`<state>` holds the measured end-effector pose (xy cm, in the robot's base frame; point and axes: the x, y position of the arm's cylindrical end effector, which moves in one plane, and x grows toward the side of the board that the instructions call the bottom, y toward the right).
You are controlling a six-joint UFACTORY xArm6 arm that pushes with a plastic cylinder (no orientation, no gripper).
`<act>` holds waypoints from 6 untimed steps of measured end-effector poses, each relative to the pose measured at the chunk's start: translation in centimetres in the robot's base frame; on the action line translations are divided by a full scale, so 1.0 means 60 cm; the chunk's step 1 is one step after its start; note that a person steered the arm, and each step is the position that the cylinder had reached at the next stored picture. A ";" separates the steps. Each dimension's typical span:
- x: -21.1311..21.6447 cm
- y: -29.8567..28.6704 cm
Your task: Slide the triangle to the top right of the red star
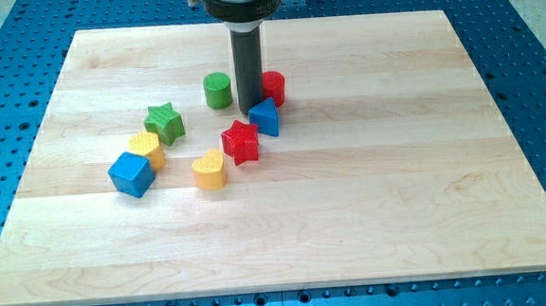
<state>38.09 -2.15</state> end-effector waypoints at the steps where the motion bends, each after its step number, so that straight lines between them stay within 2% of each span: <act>1: 0.001 -0.003; 6: 0.018 -0.008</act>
<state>39.16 -2.60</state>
